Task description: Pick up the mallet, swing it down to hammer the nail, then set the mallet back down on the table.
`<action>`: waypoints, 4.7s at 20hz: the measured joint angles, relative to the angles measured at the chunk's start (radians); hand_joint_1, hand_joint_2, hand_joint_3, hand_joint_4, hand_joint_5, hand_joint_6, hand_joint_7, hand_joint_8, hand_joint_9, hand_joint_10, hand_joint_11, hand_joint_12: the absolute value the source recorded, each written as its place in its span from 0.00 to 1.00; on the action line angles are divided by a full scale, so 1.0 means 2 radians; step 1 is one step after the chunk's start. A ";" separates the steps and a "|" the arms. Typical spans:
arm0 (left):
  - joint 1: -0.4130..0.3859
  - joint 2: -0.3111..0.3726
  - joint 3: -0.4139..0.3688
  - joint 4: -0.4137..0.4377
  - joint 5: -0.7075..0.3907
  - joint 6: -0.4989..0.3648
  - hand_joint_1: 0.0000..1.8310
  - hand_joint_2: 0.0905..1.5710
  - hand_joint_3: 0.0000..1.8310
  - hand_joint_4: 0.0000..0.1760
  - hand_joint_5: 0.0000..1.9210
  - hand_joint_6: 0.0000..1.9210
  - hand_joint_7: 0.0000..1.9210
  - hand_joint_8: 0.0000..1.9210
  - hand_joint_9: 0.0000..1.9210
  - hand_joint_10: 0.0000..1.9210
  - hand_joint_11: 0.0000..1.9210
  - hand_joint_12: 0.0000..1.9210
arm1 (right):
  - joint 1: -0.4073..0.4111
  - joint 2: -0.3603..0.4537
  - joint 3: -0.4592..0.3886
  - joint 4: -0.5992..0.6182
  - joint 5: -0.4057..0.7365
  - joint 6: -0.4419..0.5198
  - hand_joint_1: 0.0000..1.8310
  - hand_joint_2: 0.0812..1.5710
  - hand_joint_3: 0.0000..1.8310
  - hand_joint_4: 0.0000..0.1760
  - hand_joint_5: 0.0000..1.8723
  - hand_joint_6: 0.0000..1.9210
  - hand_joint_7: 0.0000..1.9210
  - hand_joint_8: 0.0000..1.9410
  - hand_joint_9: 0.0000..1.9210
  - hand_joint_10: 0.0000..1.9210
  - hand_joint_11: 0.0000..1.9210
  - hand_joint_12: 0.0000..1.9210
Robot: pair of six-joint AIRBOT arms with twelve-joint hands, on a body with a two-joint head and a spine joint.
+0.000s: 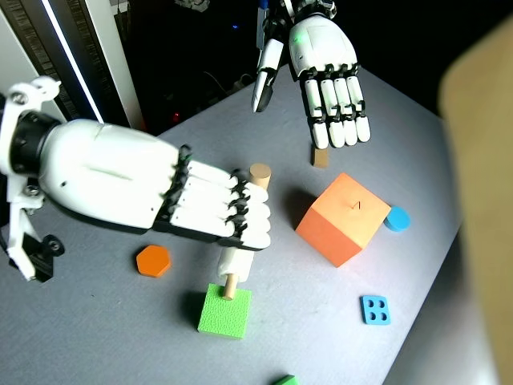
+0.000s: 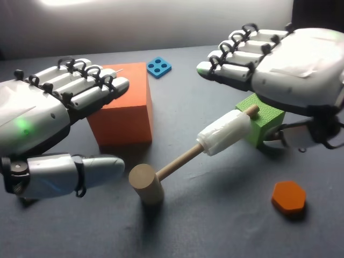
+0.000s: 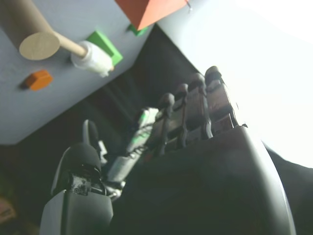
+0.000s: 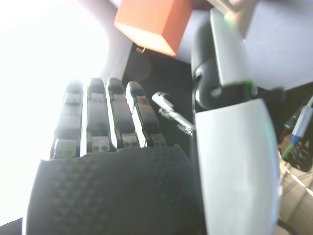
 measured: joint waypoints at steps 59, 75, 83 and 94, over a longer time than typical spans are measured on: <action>0.051 -0.132 0.191 0.035 -0.023 -0.069 0.00 0.74 0.00 0.00 0.01 0.00 0.00 0.00 0.00 0.00 0.00 0.00 | -0.064 -0.191 0.126 0.042 0.092 0.010 0.71 0.63 0.00 0.00 0.00 0.00 0.00 0.00 0.00 0.00 0.00 0.01; 0.055 -0.134 0.192 0.028 -0.016 -0.070 0.00 0.73 0.00 0.00 0.02 0.00 0.00 0.00 0.00 0.00 0.00 0.00 | -0.080 -0.235 0.184 0.040 0.081 0.014 0.69 0.61 0.00 0.00 0.00 0.00 0.00 0.00 0.00 0.00 0.00 0.11; 0.055 -0.134 0.192 0.027 -0.015 -0.074 0.00 0.73 0.00 0.00 0.03 0.00 0.00 0.00 0.00 0.00 0.00 0.00 | -0.080 -0.243 0.191 0.040 0.078 0.014 0.72 0.63 0.00 0.00 0.01 0.00 0.00 0.00 0.00 0.00 0.00 0.19; 0.055 -0.134 0.192 0.029 -0.011 -0.074 0.00 0.73 0.00 0.00 0.03 0.00 0.01 0.00 0.00 0.00 0.00 0.00 | -0.080 -0.250 0.201 0.040 0.073 0.014 0.73 0.60 0.00 0.00 0.10 0.01 0.10 0.01 0.10 0.01 0.00 0.46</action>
